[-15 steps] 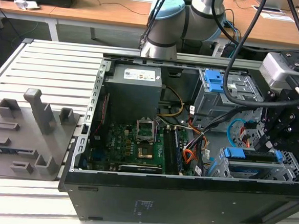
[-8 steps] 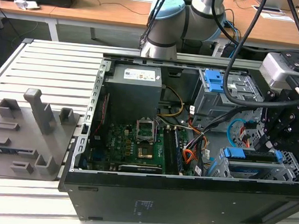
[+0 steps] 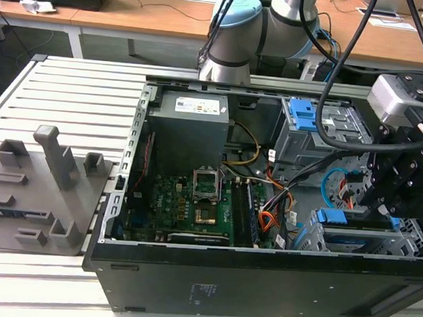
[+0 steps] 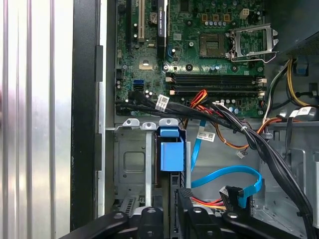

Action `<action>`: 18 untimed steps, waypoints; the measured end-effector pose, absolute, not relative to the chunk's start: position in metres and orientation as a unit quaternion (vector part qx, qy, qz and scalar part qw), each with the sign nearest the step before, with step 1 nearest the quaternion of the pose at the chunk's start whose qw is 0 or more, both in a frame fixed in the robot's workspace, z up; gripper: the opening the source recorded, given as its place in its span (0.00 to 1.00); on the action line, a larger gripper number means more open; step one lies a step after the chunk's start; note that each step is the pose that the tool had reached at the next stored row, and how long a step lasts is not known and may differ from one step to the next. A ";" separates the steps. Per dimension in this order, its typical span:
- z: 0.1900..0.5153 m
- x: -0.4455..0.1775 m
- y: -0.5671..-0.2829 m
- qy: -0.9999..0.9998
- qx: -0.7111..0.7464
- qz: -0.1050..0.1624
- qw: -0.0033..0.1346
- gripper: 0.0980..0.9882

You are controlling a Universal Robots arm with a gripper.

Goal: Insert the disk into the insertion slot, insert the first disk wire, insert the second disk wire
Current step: 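Insert the first disk wire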

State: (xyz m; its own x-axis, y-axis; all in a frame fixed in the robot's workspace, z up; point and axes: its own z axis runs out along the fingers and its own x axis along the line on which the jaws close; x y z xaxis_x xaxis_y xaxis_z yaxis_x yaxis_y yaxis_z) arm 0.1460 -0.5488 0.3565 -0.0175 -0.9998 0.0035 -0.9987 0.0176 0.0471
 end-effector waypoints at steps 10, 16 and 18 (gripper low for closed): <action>0.356 0.165 -0.547 -0.713 0.701 -0.016 0.018 0.30; 0.356 0.165 -0.544 -0.713 0.701 -0.016 0.018 0.30; 0.356 0.165 -0.540 -0.713 0.701 -0.015 0.018 0.30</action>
State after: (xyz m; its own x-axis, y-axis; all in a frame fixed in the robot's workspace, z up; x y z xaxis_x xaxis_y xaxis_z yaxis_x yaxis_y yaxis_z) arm 0.1654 -0.5403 0.3565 -0.0174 -0.9998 0.0037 -0.9987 0.0176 0.0471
